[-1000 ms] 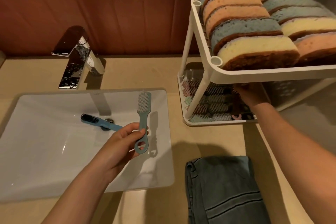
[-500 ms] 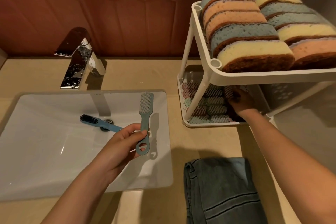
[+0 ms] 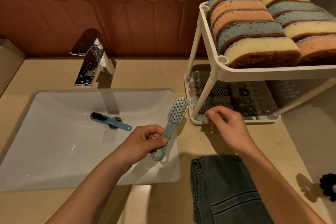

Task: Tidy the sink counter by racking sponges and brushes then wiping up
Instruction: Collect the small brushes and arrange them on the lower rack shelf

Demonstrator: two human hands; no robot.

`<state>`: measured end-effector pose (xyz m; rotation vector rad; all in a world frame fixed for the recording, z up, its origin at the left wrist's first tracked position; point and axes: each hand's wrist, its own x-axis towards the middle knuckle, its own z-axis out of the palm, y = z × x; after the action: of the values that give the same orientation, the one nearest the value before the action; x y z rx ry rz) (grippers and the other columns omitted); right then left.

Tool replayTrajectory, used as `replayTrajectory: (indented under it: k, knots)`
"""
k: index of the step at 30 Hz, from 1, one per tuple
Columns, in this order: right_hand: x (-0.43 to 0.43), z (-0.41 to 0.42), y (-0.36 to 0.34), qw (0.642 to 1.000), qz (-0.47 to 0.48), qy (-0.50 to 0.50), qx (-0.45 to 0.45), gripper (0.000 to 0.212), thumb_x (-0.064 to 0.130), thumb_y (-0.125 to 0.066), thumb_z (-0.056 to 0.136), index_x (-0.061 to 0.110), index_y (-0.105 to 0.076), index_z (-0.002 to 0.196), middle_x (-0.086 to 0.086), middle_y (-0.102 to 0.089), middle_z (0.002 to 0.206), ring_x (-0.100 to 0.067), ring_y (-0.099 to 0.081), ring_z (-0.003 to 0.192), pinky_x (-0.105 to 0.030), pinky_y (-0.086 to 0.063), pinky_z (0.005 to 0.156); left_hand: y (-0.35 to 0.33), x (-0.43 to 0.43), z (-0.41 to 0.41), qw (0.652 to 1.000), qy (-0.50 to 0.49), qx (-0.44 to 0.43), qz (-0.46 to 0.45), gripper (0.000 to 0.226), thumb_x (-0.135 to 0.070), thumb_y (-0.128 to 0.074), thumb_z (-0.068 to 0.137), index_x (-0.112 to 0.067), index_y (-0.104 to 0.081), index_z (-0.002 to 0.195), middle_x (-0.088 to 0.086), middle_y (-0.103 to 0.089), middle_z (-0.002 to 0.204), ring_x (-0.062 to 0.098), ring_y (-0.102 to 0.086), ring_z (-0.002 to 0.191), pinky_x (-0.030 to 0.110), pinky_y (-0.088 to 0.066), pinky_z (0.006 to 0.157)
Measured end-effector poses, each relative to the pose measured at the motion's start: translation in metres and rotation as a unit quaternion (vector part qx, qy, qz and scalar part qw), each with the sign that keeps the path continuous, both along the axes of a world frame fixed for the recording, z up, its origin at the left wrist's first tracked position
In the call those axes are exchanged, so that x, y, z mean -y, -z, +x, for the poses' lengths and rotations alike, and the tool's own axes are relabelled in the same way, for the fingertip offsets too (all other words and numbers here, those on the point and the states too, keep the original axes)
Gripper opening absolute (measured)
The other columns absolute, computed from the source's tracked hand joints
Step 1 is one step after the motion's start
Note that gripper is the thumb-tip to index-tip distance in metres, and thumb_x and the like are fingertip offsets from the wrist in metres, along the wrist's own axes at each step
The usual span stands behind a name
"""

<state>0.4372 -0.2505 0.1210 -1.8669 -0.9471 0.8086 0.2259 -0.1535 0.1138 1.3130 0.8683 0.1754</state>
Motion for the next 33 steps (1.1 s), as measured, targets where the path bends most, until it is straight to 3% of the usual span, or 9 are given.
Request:
replayTrajectory:
  k: [4,9,13,16,20,23,24,27,33]
  knots:
    - [0.002,-0.035,0.001,0.994,0.039,-0.018,-0.098,0.010,0.018,-0.059,0.088,0.014,-0.058,0.098,-0.025,-0.055,0.075,-0.022,-0.052,0.071,-0.029,-0.043,0.065,0.000,0.005,0.008,0.998,0.045,-0.013,0.035,0.016,-0.002,-0.062,0.085,-0.015,-0.067,0.079,-0.011,-0.056,0.056,0.004,-0.049,0.053,0.013,-0.038,0.053]
    - [0.005,-0.044,0.017,0.982,0.078,0.047,-0.166,0.035,0.013,-0.062,0.086,0.011,-0.044,0.115,0.002,-0.046,0.058,-0.005,-0.044,0.055,-0.017,-0.037,0.055,0.000,0.009,0.030,0.988,0.103,-0.028,0.114,0.016,-0.006,-0.065,0.083,-0.020,-0.065,0.077,-0.006,-0.057,0.066,0.014,-0.052,0.064,0.023,-0.041,0.058]
    - [0.010,-0.033,0.017,0.971,0.076,0.113,-0.199,0.042,0.010,-0.053,0.091,0.014,-0.035,0.128,-0.003,-0.054,0.069,0.001,-0.052,0.054,-0.013,-0.041,0.053,-0.001,0.010,0.052,0.976,0.135,-0.041,0.164,0.006,-0.010,-0.065,0.084,-0.016,-0.066,0.084,-0.006,-0.055,0.069,0.010,-0.049,0.064,0.022,-0.040,0.061]
    - [0.013,-0.018,0.018,0.962,0.062,0.169,-0.205,0.049,0.014,-0.050,0.093,0.011,-0.032,0.138,-0.003,-0.055,0.070,-0.008,-0.048,0.057,-0.021,-0.040,0.055,-0.003,0.009,0.065,0.979,0.102,-0.032,0.174,0.006,-0.017,-0.064,0.085,-0.016,-0.066,0.091,-0.001,-0.060,0.081,0.012,-0.055,0.072,0.024,-0.046,0.066]
    - [0.022,0.010,0.019,0.961,0.040,0.206,-0.179,0.048,0.020,-0.047,0.096,0.017,-0.034,0.142,-0.003,-0.056,0.075,-0.008,-0.049,0.061,-0.022,-0.044,0.058,-0.010,0.006,0.080,0.981,0.035,-0.073,0.173,0.047,-0.031,-0.061,0.087,-0.018,-0.045,0.129,0.002,-0.053,0.122,0.016,-0.054,0.104,0.028,-0.045,0.085]
    - [0.027,0.035,0.013,0.971,0.030,0.201,-0.127,0.021,0.018,-0.045,0.097,0.032,-0.053,0.111,0.000,-0.058,0.082,-0.006,-0.053,0.069,-0.018,-0.045,0.062,-0.018,0.003,0.096,0.977,0.037,-0.063,0.202,0.065,-0.033,-0.060,0.088,-0.020,-0.027,0.142,0.001,-0.039,0.145,0.017,-0.040,0.129,0.027,-0.036,0.097]
    - [0.027,0.044,0.012,0.972,0.028,0.207,-0.109,0.015,0.018,-0.045,0.097,0.027,-0.056,0.102,-0.002,-0.058,0.083,-0.010,-0.055,0.072,-0.021,-0.045,0.066,-0.020,0.003,0.102,0.971,0.026,-0.045,0.234,0.063,-0.032,-0.060,0.088,-0.021,-0.029,0.141,-0.001,-0.040,0.144,0.016,-0.041,0.129,0.027,-0.036,0.098]
    - [0.024,0.077,0.020,0.967,0.011,0.245,-0.067,0.015,0.020,-0.047,0.096,0.008,-0.055,0.102,-0.013,-0.060,0.095,-0.024,-0.059,0.088,-0.031,-0.046,0.075,-0.019,0.000,0.114,0.946,-0.015,0.000,0.325,0.036,-0.029,-0.058,0.089,-0.021,-0.051,0.124,-0.004,-0.061,0.120,0.010,-0.056,0.108,0.027,-0.047,0.089]
    - [-0.003,0.150,0.050,0.966,-0.027,0.256,-0.015,0.043,0.019,-0.052,0.093,0.022,-0.046,0.135,-0.006,-0.051,0.135,-0.027,-0.048,0.124,-0.046,-0.042,0.104,-0.002,-0.004,0.116,0.864,-0.018,-0.044,0.501,0.027,-0.035,-0.050,0.093,-0.022,-0.060,0.114,0.003,-0.072,0.094,0.022,-0.067,0.085,0.037,-0.053,0.069]
